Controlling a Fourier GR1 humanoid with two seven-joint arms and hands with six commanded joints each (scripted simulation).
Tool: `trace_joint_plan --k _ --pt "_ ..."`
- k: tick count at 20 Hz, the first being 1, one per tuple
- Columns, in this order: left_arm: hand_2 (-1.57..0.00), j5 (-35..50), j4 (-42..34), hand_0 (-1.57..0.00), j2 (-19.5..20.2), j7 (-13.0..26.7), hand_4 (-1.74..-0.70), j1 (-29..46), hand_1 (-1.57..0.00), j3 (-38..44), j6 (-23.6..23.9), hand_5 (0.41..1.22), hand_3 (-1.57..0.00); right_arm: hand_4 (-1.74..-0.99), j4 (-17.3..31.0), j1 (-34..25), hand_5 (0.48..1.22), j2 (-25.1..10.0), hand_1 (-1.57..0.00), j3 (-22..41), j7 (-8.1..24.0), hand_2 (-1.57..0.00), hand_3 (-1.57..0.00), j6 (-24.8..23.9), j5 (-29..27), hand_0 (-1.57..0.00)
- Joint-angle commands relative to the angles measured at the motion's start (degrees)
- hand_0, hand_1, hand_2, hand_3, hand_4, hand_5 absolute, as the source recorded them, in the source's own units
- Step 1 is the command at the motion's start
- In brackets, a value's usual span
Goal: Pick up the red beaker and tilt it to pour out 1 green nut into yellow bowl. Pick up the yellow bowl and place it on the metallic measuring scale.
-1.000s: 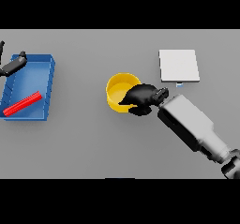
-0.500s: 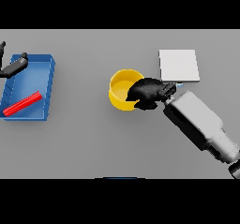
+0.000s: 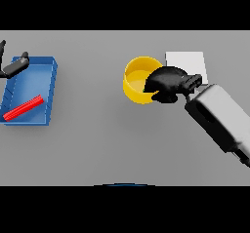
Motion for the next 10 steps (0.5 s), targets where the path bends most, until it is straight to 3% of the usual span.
trace_joint_plan --k 1,5,10 --pt "0.00 -0.2 0.0 0.00 0.2 0.0 -0.80 0.1 0.00 0.0 0.0 0.723 0.00 -1.719 -0.2 -0.3 1.220 -1.2 -1.57 -0.2 -0.9 -1.56 -1.24 -0.4 0.1 -1.57" --pt "0.00 0.3 -2.2 0.00 1.4 0.5 -0.81 1.2 0.00 0.4 0.6 0.741 0.00 -1.720 2.6 -3.2 1.221 -4.3 -1.57 -1.4 -3.1 -1.57 -1.33 -2.9 0.7 -1.57" --pt "0.00 0.2 -3.6 0.00 1.6 2.8 -0.81 1.8 0.00 -0.1 1.1 0.739 0.00 -1.720 11.7 -5.7 1.221 -6.2 -1.57 -3.3 -4.2 -1.57 -1.23 -8.4 1.8 -1.57"
